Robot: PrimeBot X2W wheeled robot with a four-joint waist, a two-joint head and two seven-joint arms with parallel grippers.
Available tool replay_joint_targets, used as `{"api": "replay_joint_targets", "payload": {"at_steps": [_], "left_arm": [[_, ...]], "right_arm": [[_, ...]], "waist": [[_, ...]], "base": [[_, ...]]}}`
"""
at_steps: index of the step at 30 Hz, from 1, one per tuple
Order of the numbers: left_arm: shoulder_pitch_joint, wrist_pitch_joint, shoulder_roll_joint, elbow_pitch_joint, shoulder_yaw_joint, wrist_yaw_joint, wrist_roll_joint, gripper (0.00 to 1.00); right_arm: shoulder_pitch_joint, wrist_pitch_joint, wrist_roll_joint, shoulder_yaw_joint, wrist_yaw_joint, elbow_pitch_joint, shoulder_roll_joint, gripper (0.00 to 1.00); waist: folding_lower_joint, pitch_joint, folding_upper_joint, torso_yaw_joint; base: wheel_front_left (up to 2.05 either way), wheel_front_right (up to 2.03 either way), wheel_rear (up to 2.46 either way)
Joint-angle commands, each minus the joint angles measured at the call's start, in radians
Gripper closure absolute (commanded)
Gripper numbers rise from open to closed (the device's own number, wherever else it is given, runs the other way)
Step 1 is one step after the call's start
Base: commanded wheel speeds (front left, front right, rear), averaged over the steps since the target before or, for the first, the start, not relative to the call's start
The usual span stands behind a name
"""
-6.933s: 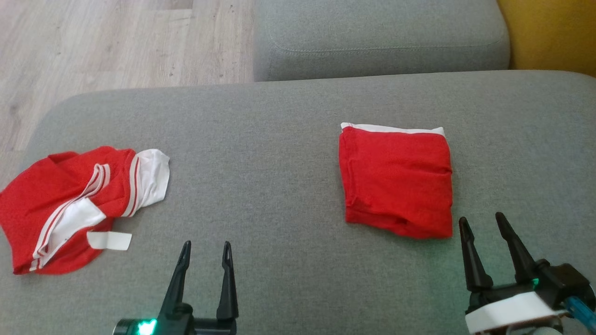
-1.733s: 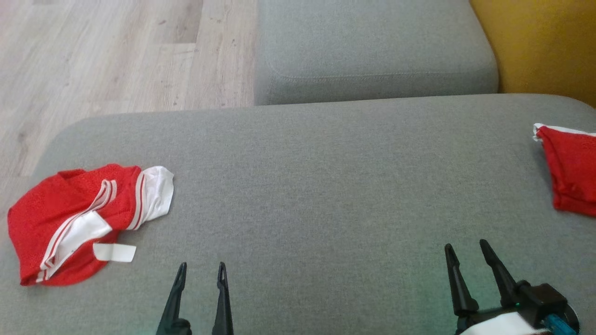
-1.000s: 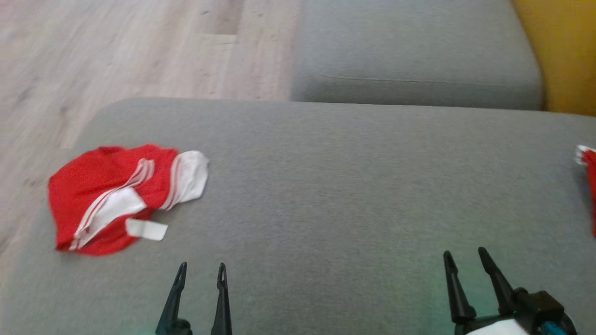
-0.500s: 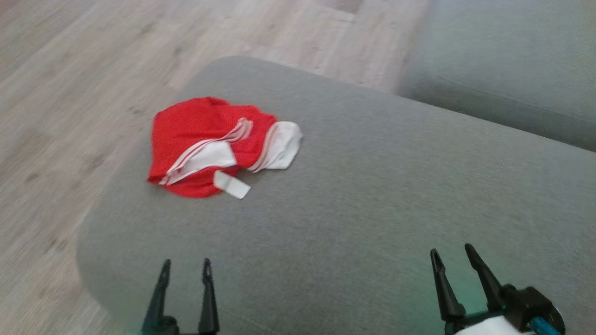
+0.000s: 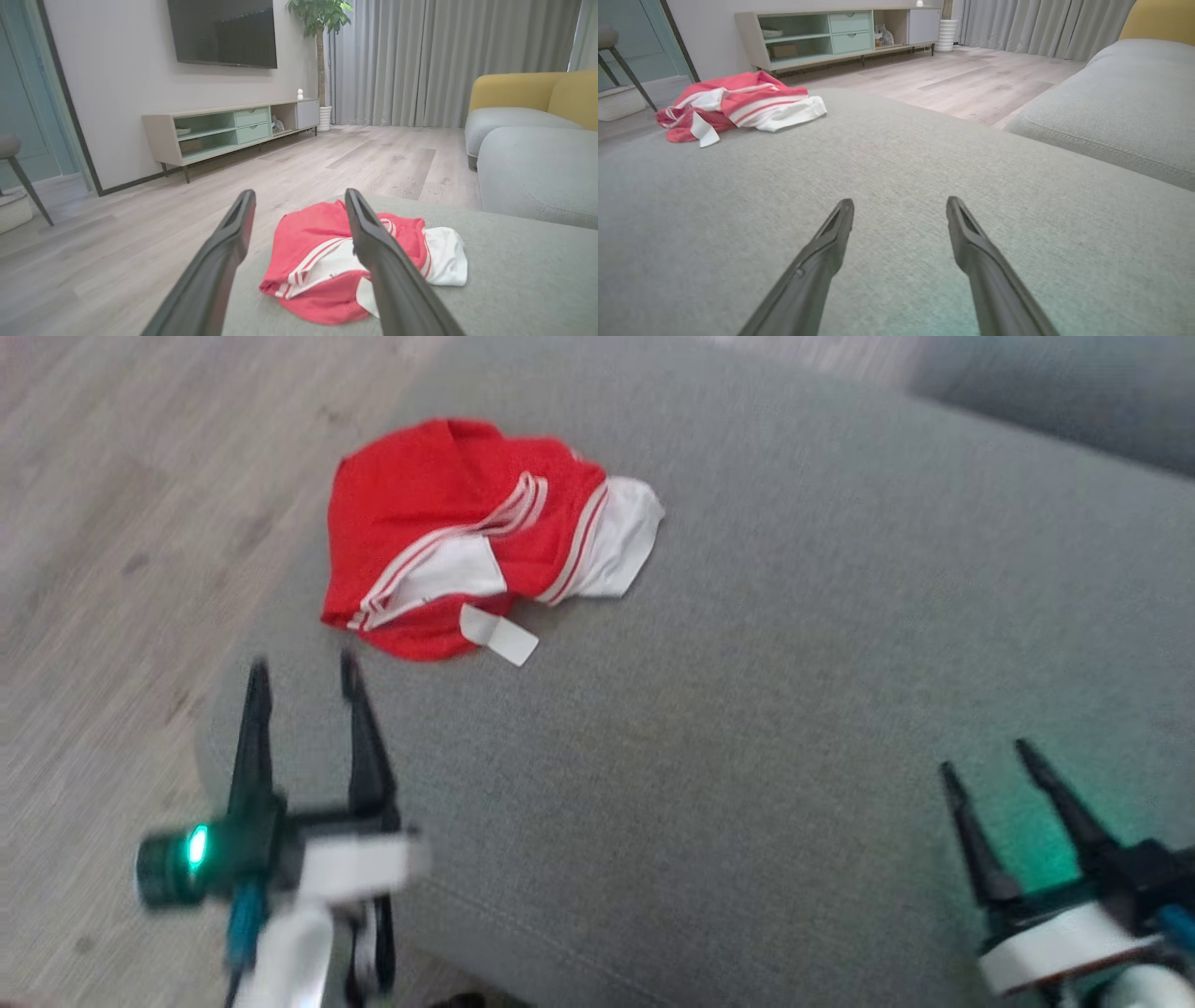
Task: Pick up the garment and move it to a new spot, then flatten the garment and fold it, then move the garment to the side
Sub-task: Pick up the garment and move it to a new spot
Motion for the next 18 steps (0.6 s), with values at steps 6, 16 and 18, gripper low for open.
{"api": "replay_joint_targets", "payload": {"at_steps": [6,16,18], "left_arm": [[-0.295,0.015,0.017,0.281,0.056,-0.052,-0.008,0.0],[-0.787,0.341,0.028,0.791,0.087,-0.137,-0.134,0.0],[-0.829,0.397,0.03,0.879,0.118,-0.154,-0.181,0.0]], "right_arm": [[-0.045,-0.011,-0.007,-0.001,-0.001,-0.069,-0.118,0.0],[-0.091,-0.011,-0.004,0.038,-0.001,-0.126,-0.24,0.0],[-0.11,-0.011,0.001,0.05,-0.001,-0.128,-0.251,0.0]], "waist": [[-0.0003,0.178,0.0,-0.019],[-0.0003,0.318,0.0,-0.078],[-0.0003,0.336,0.0,-0.1]], "base": [[0.0,0.0,0.0],[0.0,0.0,0.0],[0.0,0.0,0.0]]}}
